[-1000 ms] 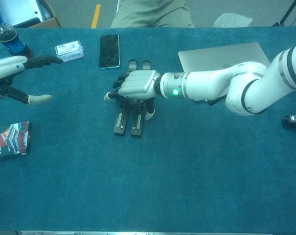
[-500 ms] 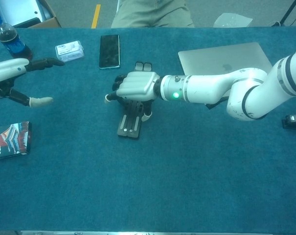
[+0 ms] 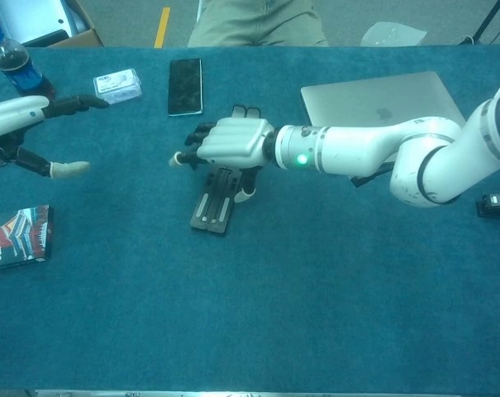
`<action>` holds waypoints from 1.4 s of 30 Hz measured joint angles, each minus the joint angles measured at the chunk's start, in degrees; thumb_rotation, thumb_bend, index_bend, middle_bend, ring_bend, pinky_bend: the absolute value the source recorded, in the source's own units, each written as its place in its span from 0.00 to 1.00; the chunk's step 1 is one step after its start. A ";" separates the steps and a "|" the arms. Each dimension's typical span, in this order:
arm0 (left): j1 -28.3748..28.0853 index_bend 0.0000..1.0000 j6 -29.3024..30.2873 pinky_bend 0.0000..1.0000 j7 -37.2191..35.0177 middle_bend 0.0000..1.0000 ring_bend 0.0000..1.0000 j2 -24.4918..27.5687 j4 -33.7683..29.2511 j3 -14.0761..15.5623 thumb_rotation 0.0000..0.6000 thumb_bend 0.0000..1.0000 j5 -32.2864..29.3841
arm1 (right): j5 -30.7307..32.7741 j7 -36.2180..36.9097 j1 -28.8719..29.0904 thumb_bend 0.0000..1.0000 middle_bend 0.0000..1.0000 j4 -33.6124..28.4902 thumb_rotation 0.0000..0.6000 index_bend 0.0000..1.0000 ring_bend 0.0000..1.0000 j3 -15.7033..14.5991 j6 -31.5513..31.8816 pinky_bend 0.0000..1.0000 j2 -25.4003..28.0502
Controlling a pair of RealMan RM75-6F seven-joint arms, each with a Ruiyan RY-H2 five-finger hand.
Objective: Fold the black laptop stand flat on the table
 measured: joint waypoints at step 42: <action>22.37 0.01 33.28 0.04 15.64 0.06 0.00 -6.79 13.88 1.32 1.00 0.28 0.39 | 24.67 -42.99 -52.73 0.14 0.11 -43.60 1.00 0.08 0.00 -3.76 54.12 0.03 27.80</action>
